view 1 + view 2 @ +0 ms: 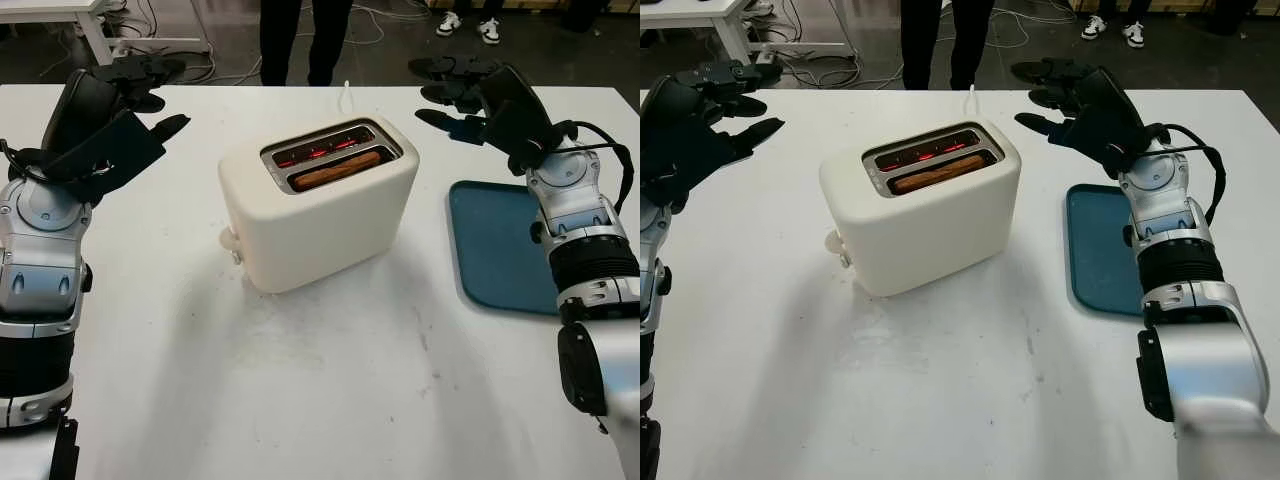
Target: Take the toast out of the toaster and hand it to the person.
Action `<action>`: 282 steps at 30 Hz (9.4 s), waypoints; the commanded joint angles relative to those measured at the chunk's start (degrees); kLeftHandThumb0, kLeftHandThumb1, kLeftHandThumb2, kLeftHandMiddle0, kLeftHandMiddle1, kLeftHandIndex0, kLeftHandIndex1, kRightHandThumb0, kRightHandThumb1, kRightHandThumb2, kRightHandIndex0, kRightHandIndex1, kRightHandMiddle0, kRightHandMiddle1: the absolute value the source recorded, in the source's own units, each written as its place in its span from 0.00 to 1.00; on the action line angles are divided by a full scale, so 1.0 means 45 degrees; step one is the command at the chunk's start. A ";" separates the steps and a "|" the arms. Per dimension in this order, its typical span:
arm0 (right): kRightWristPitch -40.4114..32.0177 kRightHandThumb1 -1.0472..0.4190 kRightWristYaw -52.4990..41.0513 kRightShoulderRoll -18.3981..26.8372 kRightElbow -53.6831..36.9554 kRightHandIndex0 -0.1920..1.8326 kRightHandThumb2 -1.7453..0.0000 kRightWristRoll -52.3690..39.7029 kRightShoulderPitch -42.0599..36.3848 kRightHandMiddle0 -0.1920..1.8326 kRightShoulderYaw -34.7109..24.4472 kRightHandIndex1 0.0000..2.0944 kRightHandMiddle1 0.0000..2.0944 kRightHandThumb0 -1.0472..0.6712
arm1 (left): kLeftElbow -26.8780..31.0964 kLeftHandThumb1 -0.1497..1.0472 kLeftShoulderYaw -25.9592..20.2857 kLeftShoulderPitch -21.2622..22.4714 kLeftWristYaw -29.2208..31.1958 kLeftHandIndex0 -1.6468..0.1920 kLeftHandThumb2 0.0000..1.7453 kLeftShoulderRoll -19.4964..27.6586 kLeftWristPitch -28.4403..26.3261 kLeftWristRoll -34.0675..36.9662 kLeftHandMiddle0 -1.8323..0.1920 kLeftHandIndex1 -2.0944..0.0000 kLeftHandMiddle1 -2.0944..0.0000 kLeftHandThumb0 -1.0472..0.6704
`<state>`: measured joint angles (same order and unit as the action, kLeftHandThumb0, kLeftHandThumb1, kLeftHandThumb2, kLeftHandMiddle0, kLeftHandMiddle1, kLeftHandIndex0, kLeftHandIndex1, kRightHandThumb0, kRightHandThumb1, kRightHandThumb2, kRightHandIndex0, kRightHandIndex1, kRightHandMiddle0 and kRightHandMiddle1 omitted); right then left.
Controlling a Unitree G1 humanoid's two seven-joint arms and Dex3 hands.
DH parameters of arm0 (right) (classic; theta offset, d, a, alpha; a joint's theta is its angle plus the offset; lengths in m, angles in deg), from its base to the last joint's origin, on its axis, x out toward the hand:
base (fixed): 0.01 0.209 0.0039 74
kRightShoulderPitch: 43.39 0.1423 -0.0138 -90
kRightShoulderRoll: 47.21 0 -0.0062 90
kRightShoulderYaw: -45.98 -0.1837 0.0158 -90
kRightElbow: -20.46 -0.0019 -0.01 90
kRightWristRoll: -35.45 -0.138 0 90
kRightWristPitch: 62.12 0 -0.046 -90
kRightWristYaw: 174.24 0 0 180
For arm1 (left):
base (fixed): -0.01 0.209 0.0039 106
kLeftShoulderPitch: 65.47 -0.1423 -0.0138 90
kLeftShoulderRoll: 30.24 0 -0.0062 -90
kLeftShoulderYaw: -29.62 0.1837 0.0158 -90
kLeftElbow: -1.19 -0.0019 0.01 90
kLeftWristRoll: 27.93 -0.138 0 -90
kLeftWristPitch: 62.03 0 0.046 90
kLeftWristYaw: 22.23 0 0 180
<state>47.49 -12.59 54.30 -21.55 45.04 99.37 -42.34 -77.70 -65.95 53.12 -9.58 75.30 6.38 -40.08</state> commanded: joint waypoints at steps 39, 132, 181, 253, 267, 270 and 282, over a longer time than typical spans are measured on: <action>-0.0035 0.09 -0.0010 -0.0033 -0.0184 0.38 0.87 -0.0061 -0.0117 0.37 0.0017 0.00 0.00 0.24 | -0.0018 0.89 -0.0014 0.0032 0.0001 0.57 0.11 0.0021 0.0005 -0.0066 0.75 0.99 0.63 0.37; 0.4671 0.43 0.5166 0.0081 0.2080 0.64 0.47 0.5907 0.4138 0.49 0.4385 0.83 0.83 0.51 | -0.0009 0.89 -0.0067 -0.0187 -0.0149 0.57 0.11 -0.0141 -0.0082 -0.0151 0.72 1.00 0.68 0.35; -0.0113 0.10 0.6598 -0.0235 0.5832 0.55 0.98 0.2559 0.5138 0.42 0.0798 0.83 0.83 0.59 | -0.0025 0.89 -0.0051 -0.0234 -0.0077 0.57 0.11 -0.0161 -0.0045 -0.0285 0.70 1.00 0.71 0.36; -0.1108 0.09 0.6818 -0.0774 0.6127 0.48 0.99 0.2473 0.4412 0.37 0.0784 0.83 0.83 0.63 | 0.0106 0.89 -0.0098 -0.0296 -0.0042 0.57 0.11 -0.0174 -0.0173 -0.0247 0.68 1.00 0.75 0.38; -0.0920 0.09 0.6433 -0.0836 0.6151 0.48 1.00 0.2158 0.4377 0.38 0.0498 0.83 0.83 0.64 | 0.0064 0.89 -0.0068 -0.0300 0.0000 0.57 0.12 -0.0128 -0.0063 -0.0358 0.69 1.00 0.74 0.37; -0.1181 0.09 0.6488 -0.0872 0.6157 0.48 0.99 0.2272 0.4421 0.37 0.0624 0.83 0.83 0.62 | 0.0019 0.89 -0.0101 -0.0311 0.0003 0.57 0.11 -0.0149 0.0003 -0.0323 0.69 1.00 0.74 0.37; -0.1161 0.13 0.6068 -0.0871 0.6116 0.38 0.99 0.2294 0.4092 0.33 0.0726 0.82 0.82 0.52 | 0.0149 0.89 -0.0162 -0.0559 0.0062 0.58 0.13 -0.0187 -0.0161 -0.0276 0.70 1.00 0.75 0.39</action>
<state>41.21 14.89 50.58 5.94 56.24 119.02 -38.49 -77.44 -66.36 51.41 -9.58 73.91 5.27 -41.44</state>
